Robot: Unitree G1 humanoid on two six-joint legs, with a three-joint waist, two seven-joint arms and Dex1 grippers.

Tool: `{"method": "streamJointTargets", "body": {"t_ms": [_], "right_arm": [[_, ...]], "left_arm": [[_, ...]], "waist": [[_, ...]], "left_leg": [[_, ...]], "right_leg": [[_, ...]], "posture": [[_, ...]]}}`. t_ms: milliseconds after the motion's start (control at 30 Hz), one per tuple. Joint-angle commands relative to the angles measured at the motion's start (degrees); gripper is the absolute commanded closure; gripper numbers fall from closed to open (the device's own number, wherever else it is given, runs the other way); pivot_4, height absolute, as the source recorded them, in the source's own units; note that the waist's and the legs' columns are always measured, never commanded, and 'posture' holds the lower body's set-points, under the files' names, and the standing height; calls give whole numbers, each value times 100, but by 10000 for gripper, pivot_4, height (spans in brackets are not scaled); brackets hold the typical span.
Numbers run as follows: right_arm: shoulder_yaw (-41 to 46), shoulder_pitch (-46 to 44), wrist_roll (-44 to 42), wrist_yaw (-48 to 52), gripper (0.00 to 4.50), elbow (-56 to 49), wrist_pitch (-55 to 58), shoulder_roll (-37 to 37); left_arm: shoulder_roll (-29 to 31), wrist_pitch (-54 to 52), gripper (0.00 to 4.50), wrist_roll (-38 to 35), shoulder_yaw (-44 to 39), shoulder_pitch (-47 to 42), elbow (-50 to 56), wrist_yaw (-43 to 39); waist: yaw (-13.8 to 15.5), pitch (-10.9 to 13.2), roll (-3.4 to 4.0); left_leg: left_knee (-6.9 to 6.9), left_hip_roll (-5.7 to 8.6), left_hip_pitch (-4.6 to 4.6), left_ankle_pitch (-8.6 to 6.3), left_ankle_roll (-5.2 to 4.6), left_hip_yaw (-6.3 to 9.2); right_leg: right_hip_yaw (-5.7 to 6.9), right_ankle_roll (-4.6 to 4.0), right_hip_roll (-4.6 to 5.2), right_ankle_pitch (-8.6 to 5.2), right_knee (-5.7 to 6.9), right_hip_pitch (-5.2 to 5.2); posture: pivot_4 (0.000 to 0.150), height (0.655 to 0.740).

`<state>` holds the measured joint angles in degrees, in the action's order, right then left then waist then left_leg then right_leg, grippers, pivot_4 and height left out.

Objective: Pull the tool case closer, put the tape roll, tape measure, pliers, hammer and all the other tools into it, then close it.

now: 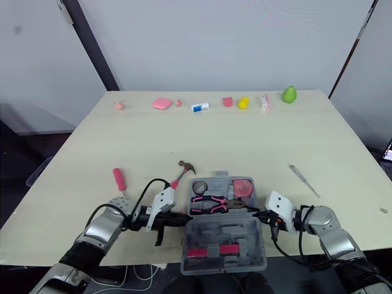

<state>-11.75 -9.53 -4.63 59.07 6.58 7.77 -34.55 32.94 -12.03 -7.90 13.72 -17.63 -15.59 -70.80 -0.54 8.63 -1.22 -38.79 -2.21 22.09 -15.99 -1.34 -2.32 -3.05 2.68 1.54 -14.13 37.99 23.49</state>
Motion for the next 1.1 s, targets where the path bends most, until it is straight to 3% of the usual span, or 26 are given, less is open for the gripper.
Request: {"method": "streamJointTargets", "body": {"t_ms": [33, 1100], "right_arm": [[77, -210, -196, 36, 45000, -133, -34, 116], [26, -848, 97, -139, 45000, 539, -208, 654]], "left_arm": [[-64, 98, 44571, 51, -12, -184, -40, 112], [-91, 529, 44571, 225, -184, -667, -1021, 210]], "waist": [[-11, 0, 0], [-25, 0, 1]], "left_leg": [[0, 0, 0, 0, 0, 1], [0, -2, 2, 0, 0, 9]], "right_leg": [[0, 0, 0, 0, 0, 0], [3, 0, -6, 1, 4, 2]], "posture": [[1500, 7400], [1500, 7400]]}}
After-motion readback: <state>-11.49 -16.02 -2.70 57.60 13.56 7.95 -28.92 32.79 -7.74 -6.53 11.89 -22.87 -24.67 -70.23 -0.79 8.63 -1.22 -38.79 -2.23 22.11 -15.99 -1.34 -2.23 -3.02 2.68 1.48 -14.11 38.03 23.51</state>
